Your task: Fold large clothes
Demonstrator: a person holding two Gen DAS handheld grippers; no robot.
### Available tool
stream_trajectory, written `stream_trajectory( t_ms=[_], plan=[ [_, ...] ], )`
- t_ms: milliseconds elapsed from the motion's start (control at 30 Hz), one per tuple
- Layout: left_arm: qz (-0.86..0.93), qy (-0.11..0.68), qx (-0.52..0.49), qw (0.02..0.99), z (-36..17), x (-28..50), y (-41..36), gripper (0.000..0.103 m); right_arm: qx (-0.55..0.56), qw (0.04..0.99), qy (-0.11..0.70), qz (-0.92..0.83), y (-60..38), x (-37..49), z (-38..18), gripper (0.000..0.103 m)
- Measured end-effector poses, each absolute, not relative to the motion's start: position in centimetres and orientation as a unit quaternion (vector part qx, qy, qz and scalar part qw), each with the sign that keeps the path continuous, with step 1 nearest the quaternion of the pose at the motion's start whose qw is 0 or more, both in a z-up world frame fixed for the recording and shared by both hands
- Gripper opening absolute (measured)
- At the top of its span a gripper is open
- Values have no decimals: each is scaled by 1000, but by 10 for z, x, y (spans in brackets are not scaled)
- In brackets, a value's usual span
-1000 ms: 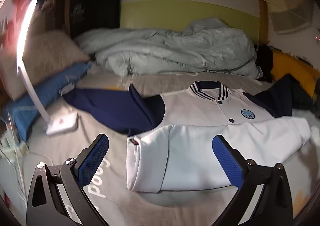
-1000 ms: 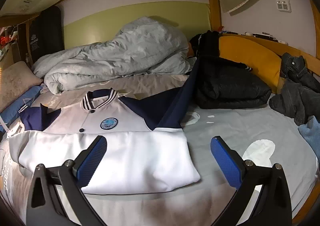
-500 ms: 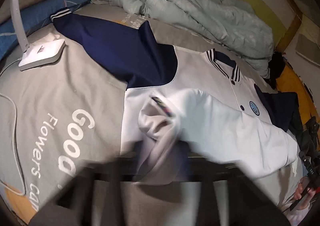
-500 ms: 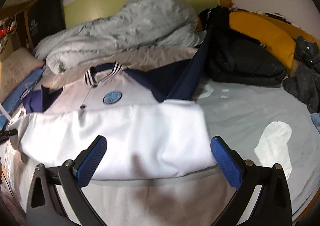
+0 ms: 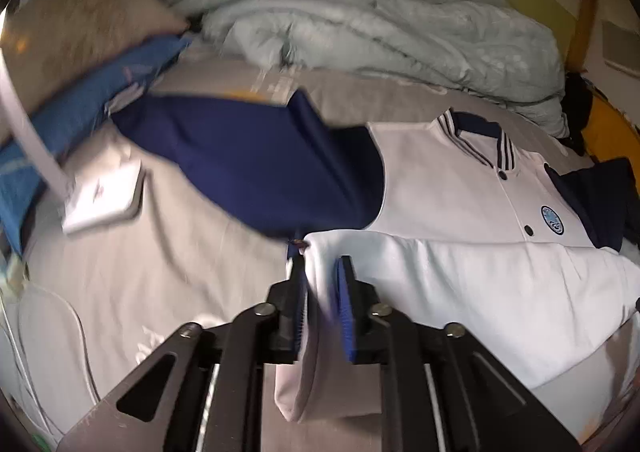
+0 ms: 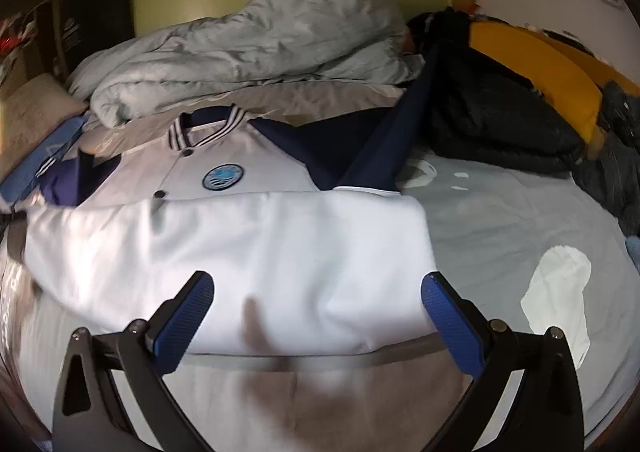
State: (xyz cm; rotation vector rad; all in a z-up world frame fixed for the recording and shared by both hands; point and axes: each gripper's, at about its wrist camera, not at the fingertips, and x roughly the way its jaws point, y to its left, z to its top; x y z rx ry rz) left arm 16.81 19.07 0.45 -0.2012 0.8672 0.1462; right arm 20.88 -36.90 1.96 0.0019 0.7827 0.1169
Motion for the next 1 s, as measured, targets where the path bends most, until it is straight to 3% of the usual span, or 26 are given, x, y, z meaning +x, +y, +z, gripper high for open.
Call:
stream_trajectory(
  t_ms=[33, 100, 167, 233, 300, 367, 433, 467, 533, 567, 633, 667, 700, 933, 1000],
  plan=[
    [61, 419, -113, 899, 4, 163, 194, 22, 1, 924, 378, 55, -369, 209, 20, 103],
    [54, 415, -146, 897, 5, 151, 202, 46, -9, 931, 363, 46, -366, 208, 22, 103],
    [50, 406, -174, 896, 8, 138, 207, 56, -22, 936, 349, 33, -363, 205, 24, 103],
    [47, 399, -182, 898, 13, 131, 206, 58, -27, 941, 337, 29, -361, 203, 26, 103],
    [50, 398, -161, 902, 16, 128, 199, 72, -28, 941, 335, 20, -360, 202, 27, 99],
    [73, 412, -131, 899, 13, 128, 191, 82, -29, 943, 330, -3, -362, 200, 28, 90],
    [86, 440, -119, 886, 2, 130, 186, 83, -26, 937, 348, 14, -363, 202, 26, 68],
    [89, 455, -123, 877, -4, 131, 187, 83, -22, 930, 366, 23, -365, 205, 24, 63],
    [88, 479, -161, 858, -18, 131, 194, 71, -6, 919, 393, 26, -370, 210, 19, 41],
    [78, 484, -185, 851, -24, 131, 198, 53, 9, 911, 410, 35, -374, 214, 16, 38],
    [58, 486, -224, 843, -31, 128, 207, 35, 42, 899, 432, 57, -380, 218, 11, 32],
    [56, 483, -227, 844, -31, 127, 208, 15, 54, 895, 438, 63, -383, 219, 9, 32],
    [52, 476, -226, 848, -29, 125, 209, 4, 61, 893, 442, 68, -384, 221, 8, 30],
    [86, 450, -158, 875, -9, 126, 194, 6, 68, 886, 452, 77, -383, 221, 5, 26],
    [97, 454, -130, 876, -10, 130, 187, 11, 69, 889, 447, 70, -386, 218, 8, 27]
  ],
)
